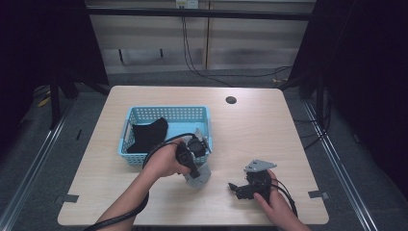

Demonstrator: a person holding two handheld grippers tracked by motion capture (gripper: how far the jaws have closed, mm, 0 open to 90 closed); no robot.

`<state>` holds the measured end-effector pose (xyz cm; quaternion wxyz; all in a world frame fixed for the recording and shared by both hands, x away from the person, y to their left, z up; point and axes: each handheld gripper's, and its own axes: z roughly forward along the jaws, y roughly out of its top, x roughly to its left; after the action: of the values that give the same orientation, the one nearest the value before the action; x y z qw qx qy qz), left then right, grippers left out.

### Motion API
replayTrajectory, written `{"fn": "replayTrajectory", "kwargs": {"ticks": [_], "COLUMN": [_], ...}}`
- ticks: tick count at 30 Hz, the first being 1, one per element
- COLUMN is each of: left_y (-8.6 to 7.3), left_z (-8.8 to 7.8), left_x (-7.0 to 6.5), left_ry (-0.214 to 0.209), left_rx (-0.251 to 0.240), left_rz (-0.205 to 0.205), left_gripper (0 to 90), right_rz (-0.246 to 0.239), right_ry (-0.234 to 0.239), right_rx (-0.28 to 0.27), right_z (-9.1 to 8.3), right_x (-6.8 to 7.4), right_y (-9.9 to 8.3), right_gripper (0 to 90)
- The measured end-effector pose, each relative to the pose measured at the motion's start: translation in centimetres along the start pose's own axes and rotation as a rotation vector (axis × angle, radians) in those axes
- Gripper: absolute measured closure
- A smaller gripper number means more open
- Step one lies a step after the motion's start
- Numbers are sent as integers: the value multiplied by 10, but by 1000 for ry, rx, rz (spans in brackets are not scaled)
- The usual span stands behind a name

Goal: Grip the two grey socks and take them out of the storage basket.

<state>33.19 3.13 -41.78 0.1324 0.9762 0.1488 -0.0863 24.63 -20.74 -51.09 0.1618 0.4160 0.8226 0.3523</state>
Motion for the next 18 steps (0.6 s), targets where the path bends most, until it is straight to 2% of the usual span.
{"fn": "replayTrajectory", "kwargs": {"ticks": [7,12,13,16,18], "left_y": [-6,-7,-6,-7,-7], "left_z": [-3,-14,-17,-26,-33], "left_x": [3,-1,-2,-4,-2], "left_ry": [-4,-10,-3,11,36], "left_rx": [-28,-34,-30,-60,-86], "left_rz": [-27,-35,-20,-29,-29], "left_gripper": [700,604,601,548,504], "right_rz": [0,0,0,0,0], "right_ry": [0,0,0,0,0], "right_rx": [0,0,0,1,0], "right_z": [0,0,0,0,0], "right_x": [0,0,0,0,0], "right_y": [0,0,0,0,0], "right_gripper": [83,83,83,83,83]}}
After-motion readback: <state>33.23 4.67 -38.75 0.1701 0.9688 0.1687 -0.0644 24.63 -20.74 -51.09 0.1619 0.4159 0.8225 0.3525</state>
